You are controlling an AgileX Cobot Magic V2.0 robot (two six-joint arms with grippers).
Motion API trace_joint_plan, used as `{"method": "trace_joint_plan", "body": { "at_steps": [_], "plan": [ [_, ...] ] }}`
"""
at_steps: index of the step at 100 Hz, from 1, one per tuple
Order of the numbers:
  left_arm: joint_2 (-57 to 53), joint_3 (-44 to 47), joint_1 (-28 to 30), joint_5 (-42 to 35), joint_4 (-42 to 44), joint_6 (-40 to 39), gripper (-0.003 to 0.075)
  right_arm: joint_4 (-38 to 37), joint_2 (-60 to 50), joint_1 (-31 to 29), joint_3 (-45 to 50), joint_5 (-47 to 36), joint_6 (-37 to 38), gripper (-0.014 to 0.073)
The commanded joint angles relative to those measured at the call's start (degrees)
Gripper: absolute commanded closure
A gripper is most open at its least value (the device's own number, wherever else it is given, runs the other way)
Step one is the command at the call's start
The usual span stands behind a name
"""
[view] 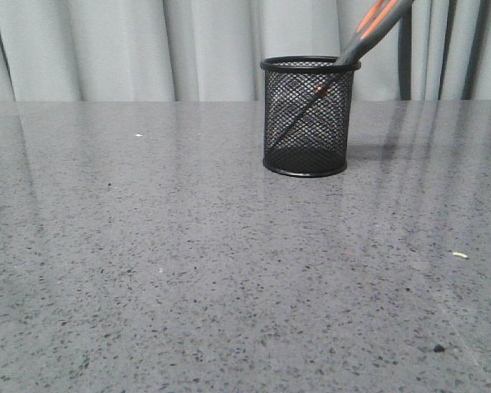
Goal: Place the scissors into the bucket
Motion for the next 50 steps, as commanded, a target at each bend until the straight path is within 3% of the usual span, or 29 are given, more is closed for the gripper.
{"method": "trace_joint_plan", "body": {
  "at_steps": [1,50],
  "plan": [
    [0.55,-1.51,-0.26,-4.22,-0.70,-0.60,0.0740,-0.45,0.36,0.07,-1.29,-4.64,-0.62,0.0639],
    [0.55,0.20,-0.16,-5.68,-0.70,-0.60,0.0740,-0.45,0.36,0.07,-1.29,-4.64,-0.62,0.0639]
  ]
}}
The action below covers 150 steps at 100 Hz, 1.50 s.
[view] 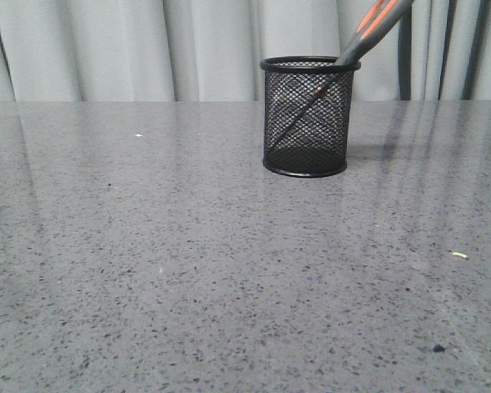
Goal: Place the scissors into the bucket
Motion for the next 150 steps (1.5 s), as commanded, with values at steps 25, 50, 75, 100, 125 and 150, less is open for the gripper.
{"method": "trace_joint_plan", "body": {
  "at_steps": [25,50,75,100,125,150],
  "plan": [
    [-2.83,3.89,9.17,-3.23,4.97,1.38,0.0740,-0.45,0.36,0.07,-1.29,-4.64,-0.62,0.0639],
    [-10.07,14.06,27.67,-2.08,7.68,-9.19,0.0740,-0.45,0.36,0.07,-1.29,-4.64,-0.62,0.0639],
    [-10.59,15.88,32.28,12.50,7.68,-9.47,0.0740,-0.45,0.36,0.07,-1.29,-4.75,-0.62,0.0639],
    [-10.59,15.88,33.54,18.10,7.43,-9.28,0.0740,-0.45,0.36,0.07,-1.29,-4.75,-0.62,0.0639],
    [-10.59,15.88,33.54,18.10,7.43,-9.28,0.0739,-0.45,0.36,0.07,-1.29,-4.75,-0.62,0.0639],
    [-10.59,15.88,33.54,18.10,7.43,-9.28,0.0740,-0.45,0.36,0.07,-1.29,-4.75,-0.62,0.0639]
  ]
}}
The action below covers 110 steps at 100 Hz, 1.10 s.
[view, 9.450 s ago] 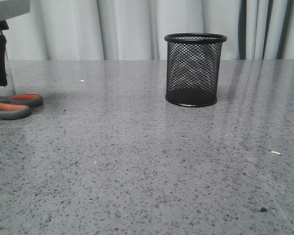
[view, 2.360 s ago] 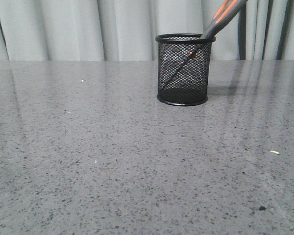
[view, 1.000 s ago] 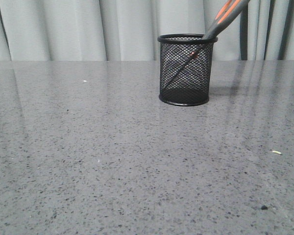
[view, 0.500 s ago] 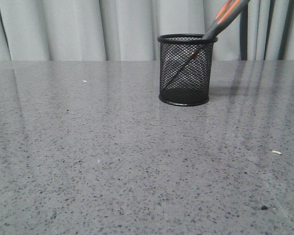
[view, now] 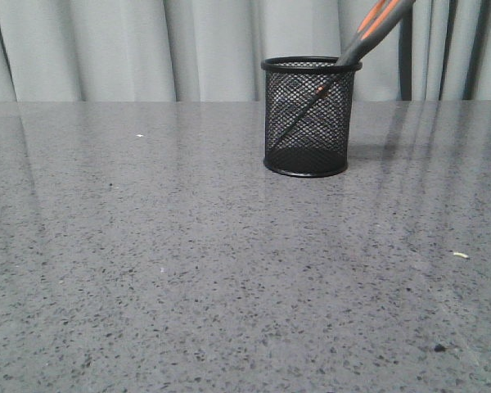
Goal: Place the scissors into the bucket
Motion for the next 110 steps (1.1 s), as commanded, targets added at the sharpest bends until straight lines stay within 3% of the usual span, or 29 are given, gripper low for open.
{"method": "trace_joint_plan", "body": {
  "at_steps": [1,30,47,57,70,79,97,110],
  "plan": [
    [-1.56,2.27,0.31,-1.83,-0.29,-0.45,0.0740,-0.32,0.36,0.07,-1.42,-4.75,-0.62,0.0639],
    [-1.56,2.27,0.31,-1.83,-0.29,-0.45,0.0740,-0.61,0.36,-0.03,1.07,-5.69,-0.62,0.0639],
    [-1.56,2.27,0.31,-1.83,-0.29,-0.45,0.0739,-3.50,-2.00,-6.29,11.30,-11.08,-0.38,0.0639],
    [-1.56,2.27,0.31,-1.83,-0.29,-0.45,0.0740,-3.60,-5.89,-11.30,18.76,-18.48,4.10,0.0639],
    [-1.56,2.27,0.31,-1.83,-0.29,-0.45,0.0740,-8.35,-10.62,-15.51,24.87,-20.15,13.02,0.0639],
    [-1.56,2.27,0.31,-1.83,-0.29,-0.45,0.0740,-12.76,-12.25,-16.40,24.75,-13.19,18.85,0.0639],
    [-1.56,2.27,0.31,-1.83,-0.29,-0.45,0.0740,-11.38,-13.74,-16.40,24.75,-3.26,19.10,0.0639],
    [-1.56,2.27,0.31,-1.83,-0.29,-0.45,0.0740,-10.84,-16.53,-16.40,24.85,-1.66,19.10,0.0639]
  ]
}}
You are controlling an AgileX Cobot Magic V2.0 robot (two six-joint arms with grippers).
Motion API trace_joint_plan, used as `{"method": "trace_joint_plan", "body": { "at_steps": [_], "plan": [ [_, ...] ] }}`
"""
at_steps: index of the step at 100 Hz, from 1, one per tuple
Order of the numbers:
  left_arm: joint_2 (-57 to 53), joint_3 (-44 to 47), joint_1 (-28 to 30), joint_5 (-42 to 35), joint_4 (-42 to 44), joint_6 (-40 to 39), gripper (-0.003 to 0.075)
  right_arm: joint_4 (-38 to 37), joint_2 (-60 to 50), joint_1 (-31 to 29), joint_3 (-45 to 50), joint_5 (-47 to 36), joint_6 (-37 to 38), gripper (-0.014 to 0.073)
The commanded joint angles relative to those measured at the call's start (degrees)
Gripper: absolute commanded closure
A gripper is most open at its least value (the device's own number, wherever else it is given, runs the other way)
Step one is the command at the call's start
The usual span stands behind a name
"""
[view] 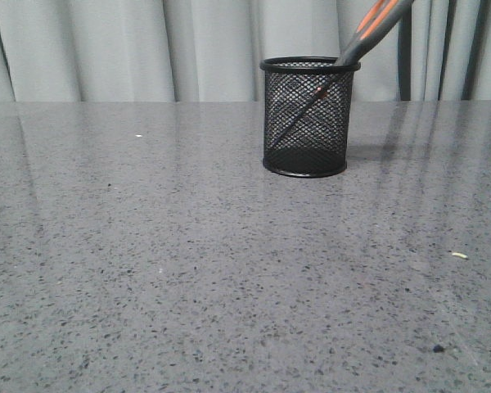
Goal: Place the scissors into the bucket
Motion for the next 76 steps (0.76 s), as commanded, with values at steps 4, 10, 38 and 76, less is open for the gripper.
{"method": "trace_joint_plan", "body": {
  "at_steps": [4,10,38,76],
  "plan": [
    [-1.56,2.27,0.31,-1.95,-0.29,-0.45,0.0740,0.02,-2.64,-0.38,0.57,-1.96,0.22,0.0639],
    [-1.56,2.27,0.31,-2.05,-0.29,-0.45,0.0740,0.02,-2.42,-0.38,0.57,-2.45,0.22,0.0639],
    [-1.56,2.27,0.31,-2.05,-0.29,-0.45,0.0740,0.02,-2.43,-0.38,0.57,-1.90,0.22,0.0639],
    [-1.56,2.27,0.31,-2.05,-0.29,-0.45,0.0740,0.02,-2.43,-0.38,0.57,-1.90,0.22,0.0639]
  ]
}}
